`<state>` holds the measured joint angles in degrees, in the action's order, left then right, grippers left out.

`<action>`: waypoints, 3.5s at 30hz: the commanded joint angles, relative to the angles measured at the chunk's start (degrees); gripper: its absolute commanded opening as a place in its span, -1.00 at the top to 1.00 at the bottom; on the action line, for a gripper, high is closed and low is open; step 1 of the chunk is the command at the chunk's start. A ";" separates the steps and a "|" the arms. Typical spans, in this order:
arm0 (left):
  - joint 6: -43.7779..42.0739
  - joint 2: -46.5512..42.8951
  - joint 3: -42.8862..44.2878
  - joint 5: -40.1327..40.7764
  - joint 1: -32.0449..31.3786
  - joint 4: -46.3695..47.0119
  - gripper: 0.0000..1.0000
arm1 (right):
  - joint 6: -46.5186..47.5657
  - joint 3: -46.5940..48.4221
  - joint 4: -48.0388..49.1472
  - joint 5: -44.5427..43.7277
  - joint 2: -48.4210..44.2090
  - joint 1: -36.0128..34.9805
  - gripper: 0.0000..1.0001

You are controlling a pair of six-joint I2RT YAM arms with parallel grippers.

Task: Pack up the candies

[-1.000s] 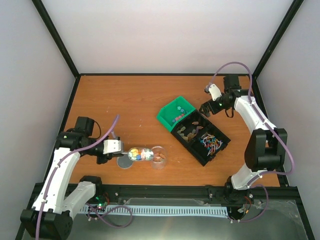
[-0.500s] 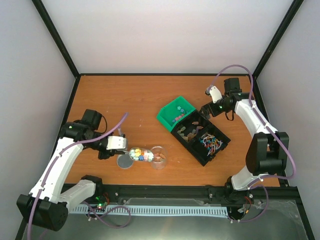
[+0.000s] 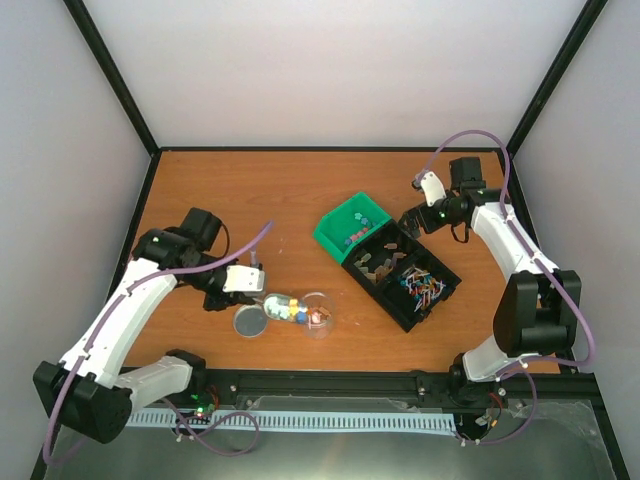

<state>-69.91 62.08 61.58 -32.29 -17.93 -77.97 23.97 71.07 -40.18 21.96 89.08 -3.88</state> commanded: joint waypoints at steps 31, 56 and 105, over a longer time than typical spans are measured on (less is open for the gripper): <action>13.15 8.01 18.27 8.19 -8.59 0.22 0.98 | -2.41 0.32 2.61 2.51 -1.10 -0.08 -1.00; 38.27 31.36 41.24 17.63 -14.30 -1.29 0.98 | 9.92 -1.19 -7.95 1.12 1.15 4.17 -1.00; 46.67 35.65 39.91 22.27 -19.73 -0.89 0.98 | -22.75 -1.61 11.30 1.71 17.00 -8.79 0.43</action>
<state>-21.87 96.73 99.59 -9.41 -34.59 -76.31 6.63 67.35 -31.68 21.30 105.16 -11.66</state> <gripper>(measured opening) 0.100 0.287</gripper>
